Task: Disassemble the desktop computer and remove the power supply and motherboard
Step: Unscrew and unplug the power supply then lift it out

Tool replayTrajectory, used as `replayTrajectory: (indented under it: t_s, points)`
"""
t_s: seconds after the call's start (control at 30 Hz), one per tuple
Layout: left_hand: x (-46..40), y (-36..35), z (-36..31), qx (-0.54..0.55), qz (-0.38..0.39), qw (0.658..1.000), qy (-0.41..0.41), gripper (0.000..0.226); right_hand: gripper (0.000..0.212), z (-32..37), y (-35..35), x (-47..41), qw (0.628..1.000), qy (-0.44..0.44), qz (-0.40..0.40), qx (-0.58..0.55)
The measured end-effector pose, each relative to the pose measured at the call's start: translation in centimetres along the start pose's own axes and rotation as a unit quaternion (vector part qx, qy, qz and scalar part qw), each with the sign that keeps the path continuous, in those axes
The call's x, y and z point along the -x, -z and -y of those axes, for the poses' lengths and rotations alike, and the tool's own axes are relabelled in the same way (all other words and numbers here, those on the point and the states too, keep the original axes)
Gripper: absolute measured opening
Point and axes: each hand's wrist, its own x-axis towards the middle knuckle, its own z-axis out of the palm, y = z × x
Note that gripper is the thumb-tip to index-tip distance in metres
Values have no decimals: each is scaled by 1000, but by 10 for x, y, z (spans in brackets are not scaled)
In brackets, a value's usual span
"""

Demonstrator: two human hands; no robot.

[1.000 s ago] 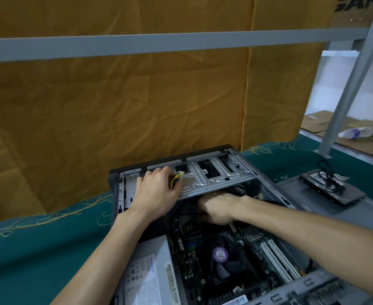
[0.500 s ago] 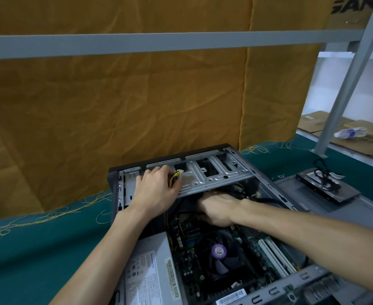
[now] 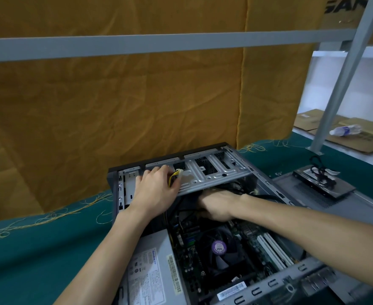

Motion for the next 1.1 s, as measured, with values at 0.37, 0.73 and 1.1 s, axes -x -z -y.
replayTrajectory:
  t_s: [0.37,0.73,1.1]
  points:
    - [6,8,-4,11,1,1000,-7,32,16,18,18,28,999,10,-18,44]
    - [83,48,12,260,2,965,-40,21,19,63,39,68,872,41,-221,-435]
    - [169,55,23,243,-8,969,-43,50,46,132,22,84,911,32,-71,-405]
